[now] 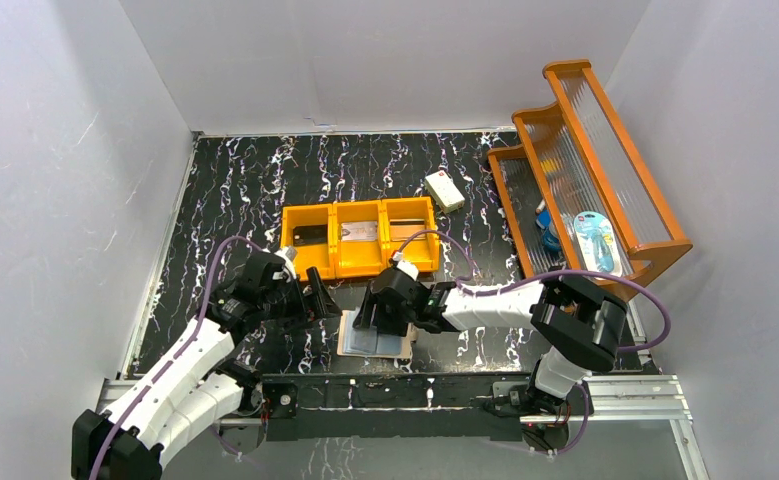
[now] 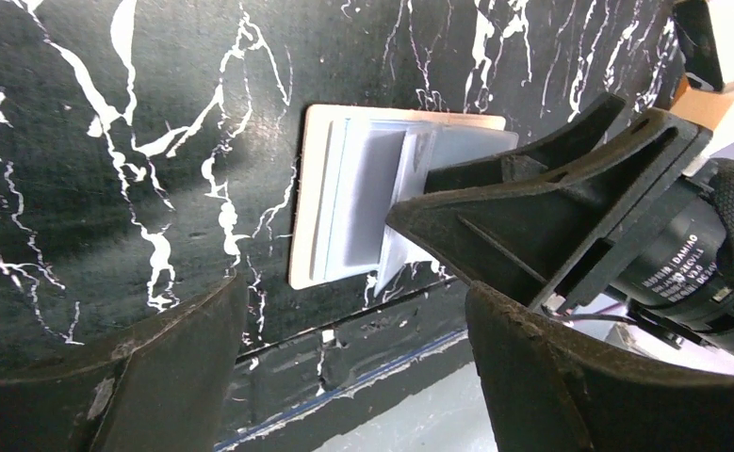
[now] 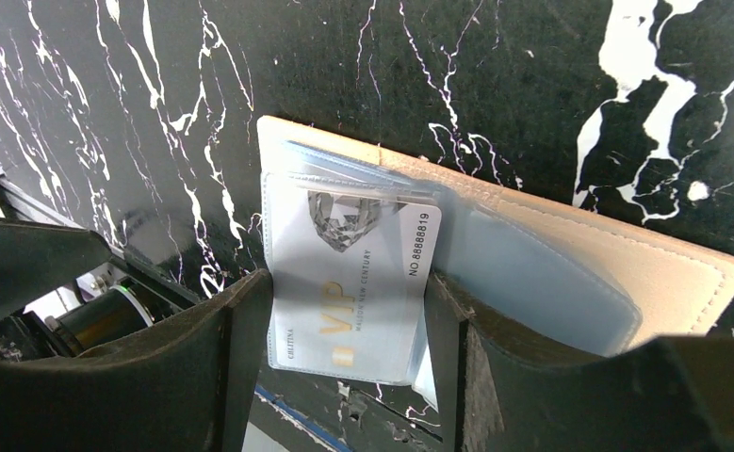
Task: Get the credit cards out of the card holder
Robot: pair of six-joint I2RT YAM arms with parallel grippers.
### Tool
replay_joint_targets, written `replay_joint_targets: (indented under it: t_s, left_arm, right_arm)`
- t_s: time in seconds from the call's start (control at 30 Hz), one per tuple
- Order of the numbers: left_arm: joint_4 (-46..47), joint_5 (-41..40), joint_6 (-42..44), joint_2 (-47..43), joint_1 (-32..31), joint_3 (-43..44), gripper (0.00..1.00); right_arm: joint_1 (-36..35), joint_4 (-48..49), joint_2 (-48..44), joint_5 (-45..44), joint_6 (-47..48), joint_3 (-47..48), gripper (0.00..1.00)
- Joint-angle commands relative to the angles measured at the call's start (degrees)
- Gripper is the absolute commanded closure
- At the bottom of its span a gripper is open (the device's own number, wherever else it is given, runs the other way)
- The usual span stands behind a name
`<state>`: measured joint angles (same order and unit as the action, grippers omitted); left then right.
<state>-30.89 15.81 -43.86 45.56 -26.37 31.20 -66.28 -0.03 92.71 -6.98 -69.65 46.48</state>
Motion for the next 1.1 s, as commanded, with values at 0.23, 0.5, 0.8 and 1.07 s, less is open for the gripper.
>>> replay_joint_targets:
  t_s: [0.23, 0.5, 0.8, 1.07]
  left_arm:
    - [0.6, 4.6, -2.8, 0.8, 0.0, -0.6, 0.17]
    - [0.6, 4.7, -2.9, 1.1, 0.0, -0.4, 0.17]
    - [0.0, 4.3, -3.2, 0.8, 0.0, 0.0, 0.18]
    - [-8.9, -10.7, -5.7, -5.5, 0.1, 5.7, 0.18]
  right_arm:
    - [-0.1, -4.8, 3.8, 2.3, 1.3, 3.7, 0.33]
    - [0.4, 0.3, 2.0, 4.3, 0.5, 0.7, 0.29]
    - [0.8, -4.5, 2.8, 2.6, 0.8, 3.1, 0.30]
    - [-1.3, -21.3, 6.6, -6.3, 2.2, 14.3, 0.27]
